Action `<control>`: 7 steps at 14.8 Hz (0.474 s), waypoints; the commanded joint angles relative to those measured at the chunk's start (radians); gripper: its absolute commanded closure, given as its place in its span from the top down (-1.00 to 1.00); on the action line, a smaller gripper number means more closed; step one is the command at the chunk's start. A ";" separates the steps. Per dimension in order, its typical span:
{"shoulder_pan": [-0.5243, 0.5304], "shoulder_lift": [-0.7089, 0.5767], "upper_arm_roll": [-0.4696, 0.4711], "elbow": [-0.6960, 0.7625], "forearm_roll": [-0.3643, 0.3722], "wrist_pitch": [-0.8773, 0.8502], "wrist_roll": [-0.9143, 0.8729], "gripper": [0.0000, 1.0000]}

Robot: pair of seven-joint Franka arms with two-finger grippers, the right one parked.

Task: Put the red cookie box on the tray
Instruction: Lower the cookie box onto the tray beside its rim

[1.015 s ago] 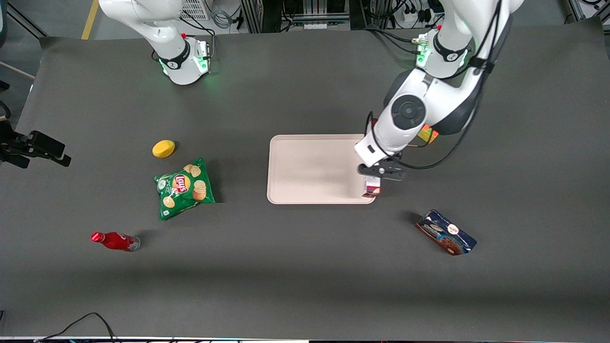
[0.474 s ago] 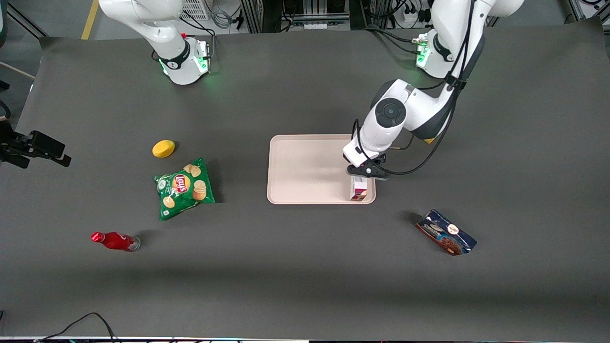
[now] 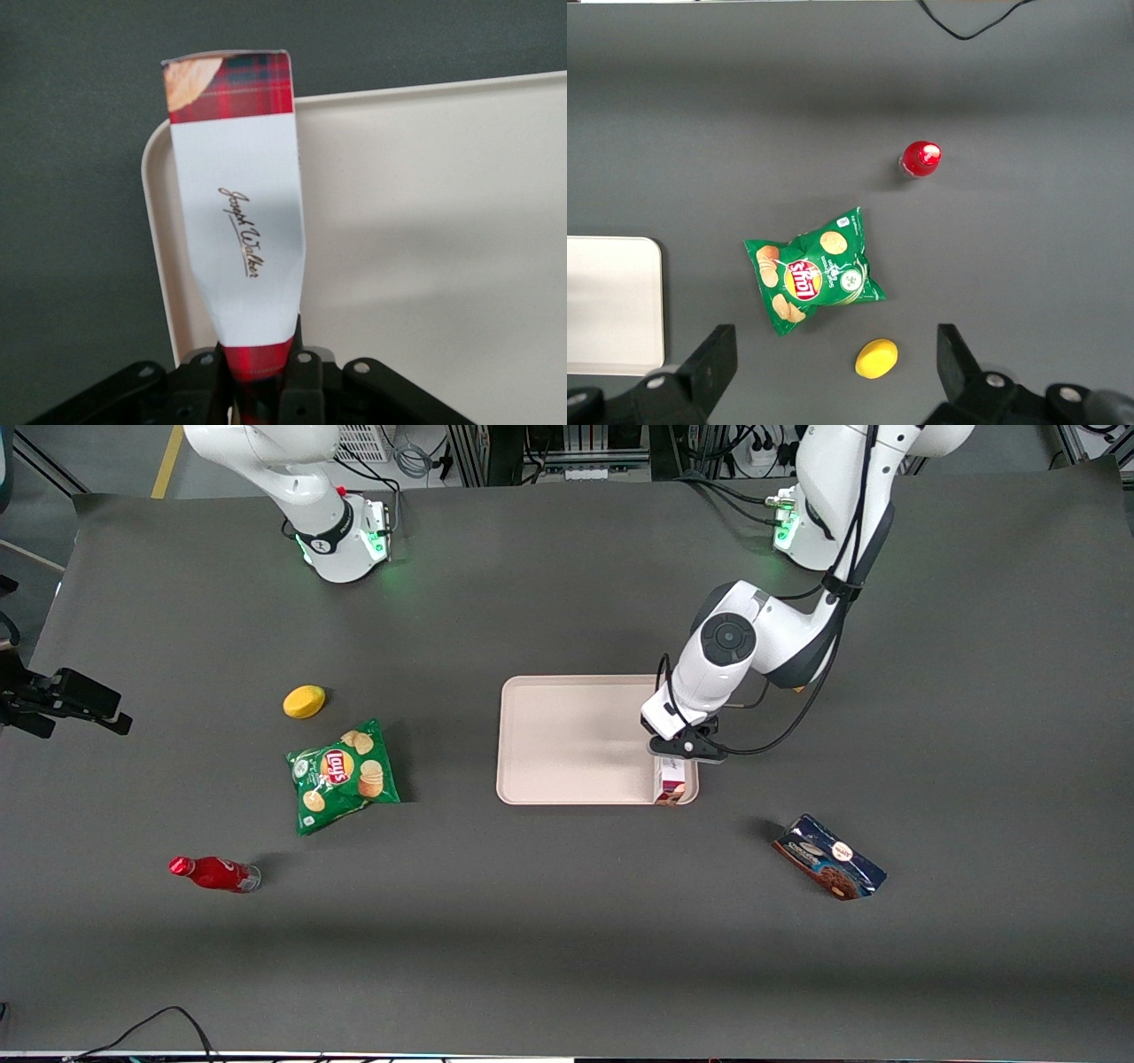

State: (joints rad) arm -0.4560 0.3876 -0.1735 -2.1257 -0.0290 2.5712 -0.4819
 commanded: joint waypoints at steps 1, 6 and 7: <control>-0.036 0.004 0.040 -0.003 0.021 0.017 -0.034 -0.58; -0.036 0.004 0.057 -0.003 0.021 0.007 -0.034 0.46; -0.036 0.004 0.058 -0.002 0.021 0.006 -0.034 0.82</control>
State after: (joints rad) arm -0.4724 0.3949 -0.1351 -2.1257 -0.0276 2.5731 -0.4848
